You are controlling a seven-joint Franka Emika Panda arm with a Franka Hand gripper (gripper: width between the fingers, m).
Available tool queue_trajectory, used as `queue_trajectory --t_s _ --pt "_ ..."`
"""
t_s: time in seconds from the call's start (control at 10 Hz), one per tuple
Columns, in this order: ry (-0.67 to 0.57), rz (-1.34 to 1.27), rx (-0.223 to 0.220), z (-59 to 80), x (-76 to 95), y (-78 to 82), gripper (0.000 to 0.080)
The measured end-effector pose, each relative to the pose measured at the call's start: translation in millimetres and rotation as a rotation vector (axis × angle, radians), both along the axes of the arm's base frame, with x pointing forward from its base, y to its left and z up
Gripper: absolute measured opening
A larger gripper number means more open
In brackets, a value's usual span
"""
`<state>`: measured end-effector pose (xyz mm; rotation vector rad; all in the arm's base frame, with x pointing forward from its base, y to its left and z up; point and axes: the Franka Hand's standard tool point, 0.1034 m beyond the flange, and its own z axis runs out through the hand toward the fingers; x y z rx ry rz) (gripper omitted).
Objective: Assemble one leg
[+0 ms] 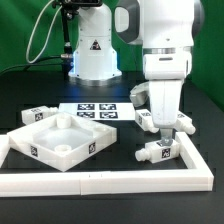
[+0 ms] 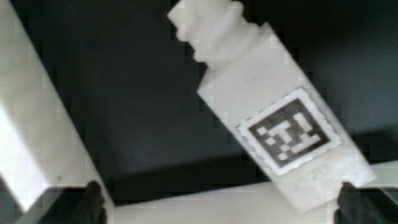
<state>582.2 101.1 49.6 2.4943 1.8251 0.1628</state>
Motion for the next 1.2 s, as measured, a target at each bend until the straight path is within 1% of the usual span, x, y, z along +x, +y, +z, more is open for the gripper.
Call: queue_trajectory --t_s 0.1,0.2,0.3,0.4,0.5,0.8,1.0,1.2 --pt "0.053 -0.005 -0.022 -0.8 -2.0 -0.2 0.065" --pt "0.103 -0.008 -0.048 -2.3 -2.5 2.3 0.065" --pt "0.138 -0.014 -0.065 -4.7 -5.0 6.2 0.065" --pt "0.136 -0.005 -0.063 -7.0 -6.6 12.1 0.065" --pt "0.124 -0.002 -0.054 -10.4 -8.6 13.5 0.065" --pt "0.133 -0.01 -0.049 -22.6 -14.4 6.5 0.065" --pt "0.138 -0.012 -0.043 -33.1 -19.6 0.4 0.065" --pt "0.144 -0.017 -0.039 -40.9 -20.7 -4.6 0.065"
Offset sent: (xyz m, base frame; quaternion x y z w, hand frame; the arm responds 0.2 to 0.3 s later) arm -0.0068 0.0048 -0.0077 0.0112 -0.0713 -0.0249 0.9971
